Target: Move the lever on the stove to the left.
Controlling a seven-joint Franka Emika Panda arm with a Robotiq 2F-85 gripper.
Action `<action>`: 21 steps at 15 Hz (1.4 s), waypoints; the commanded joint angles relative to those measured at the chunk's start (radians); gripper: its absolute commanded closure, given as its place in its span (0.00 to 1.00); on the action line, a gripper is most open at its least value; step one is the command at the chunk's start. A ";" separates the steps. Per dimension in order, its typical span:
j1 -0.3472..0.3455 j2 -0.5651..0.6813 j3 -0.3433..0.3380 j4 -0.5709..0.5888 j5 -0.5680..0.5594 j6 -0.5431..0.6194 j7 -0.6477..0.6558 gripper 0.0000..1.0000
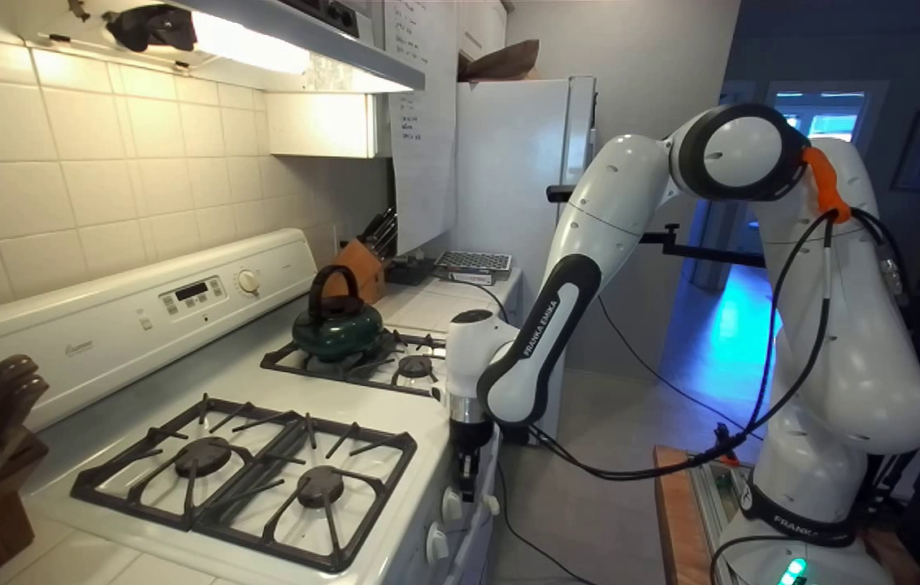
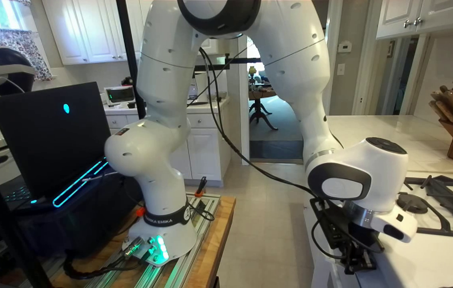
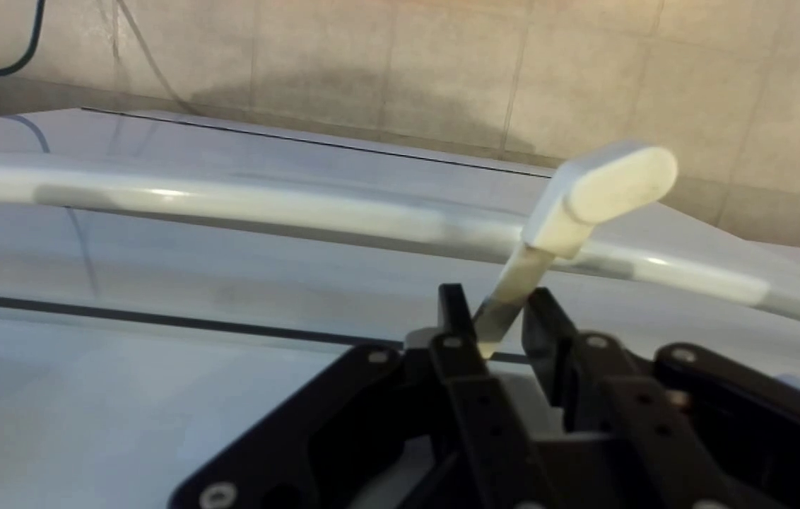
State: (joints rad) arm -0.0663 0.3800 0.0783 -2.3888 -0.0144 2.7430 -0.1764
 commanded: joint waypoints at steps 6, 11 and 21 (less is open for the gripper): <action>0.056 -0.030 0.058 -0.036 0.021 0.026 0.010 0.29; 0.064 -0.073 0.039 -0.056 0.013 -0.004 0.025 0.02; 0.134 -0.153 0.032 -0.122 -0.002 0.021 0.142 0.00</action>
State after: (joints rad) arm 0.0262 0.2919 0.1413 -2.4535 0.0015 2.7343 -0.1178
